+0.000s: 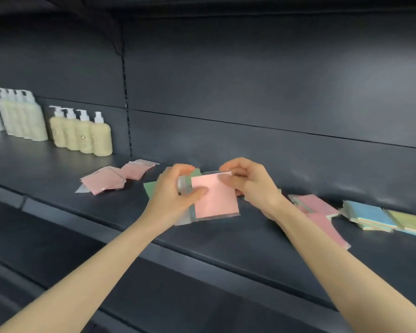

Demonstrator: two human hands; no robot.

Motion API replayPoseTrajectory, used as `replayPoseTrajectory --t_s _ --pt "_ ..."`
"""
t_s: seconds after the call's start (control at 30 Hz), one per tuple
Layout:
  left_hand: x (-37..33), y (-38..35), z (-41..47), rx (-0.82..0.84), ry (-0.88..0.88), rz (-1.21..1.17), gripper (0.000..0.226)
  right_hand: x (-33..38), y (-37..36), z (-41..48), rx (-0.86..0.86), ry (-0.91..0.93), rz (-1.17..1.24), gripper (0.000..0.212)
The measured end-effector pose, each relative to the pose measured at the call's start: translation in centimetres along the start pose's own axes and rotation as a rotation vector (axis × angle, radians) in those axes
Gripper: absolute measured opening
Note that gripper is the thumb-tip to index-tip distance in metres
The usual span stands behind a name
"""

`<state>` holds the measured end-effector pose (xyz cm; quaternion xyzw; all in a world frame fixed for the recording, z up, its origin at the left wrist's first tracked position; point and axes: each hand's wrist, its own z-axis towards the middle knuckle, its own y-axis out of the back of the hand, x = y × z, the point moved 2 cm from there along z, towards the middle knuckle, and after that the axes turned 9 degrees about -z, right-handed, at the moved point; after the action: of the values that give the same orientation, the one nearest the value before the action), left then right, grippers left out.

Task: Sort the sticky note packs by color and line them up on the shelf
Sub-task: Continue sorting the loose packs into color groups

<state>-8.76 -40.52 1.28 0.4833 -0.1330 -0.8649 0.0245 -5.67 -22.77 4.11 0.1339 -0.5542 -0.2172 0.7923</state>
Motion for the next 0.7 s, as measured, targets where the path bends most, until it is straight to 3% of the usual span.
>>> replayPoseTrajectory --t_s 0.07,0.27,0.47,0.53,0.7 --pt "0.9 2.2 0.4 -0.080 -0.030 0.055 0.048 0.8 -2.0 1.5 -0.002 0.014 0.042 0.012" --pt "5.5 9.4 3.1 -0.116 0.048 0.050 0.061 2.4 -9.4 6.9 -0.022 0.039 0.011 0.010" --pt "11.1 17.8 8.3 0.070 0.188 -0.123 0.051 3.2 -18.3 13.6 -0.085 -0.022 -0.015 0.008" --pt "12.8 20.1 10.3 0.118 0.181 -0.059 0.045 2.8 -20.4 15.6 -0.106 -0.054 -0.059 0.009" --pt "16.6 22.8 14.8 0.188 0.224 -0.143 0.049 1.7 -23.3 19.8 -0.157 -0.140 -0.209 0.011"
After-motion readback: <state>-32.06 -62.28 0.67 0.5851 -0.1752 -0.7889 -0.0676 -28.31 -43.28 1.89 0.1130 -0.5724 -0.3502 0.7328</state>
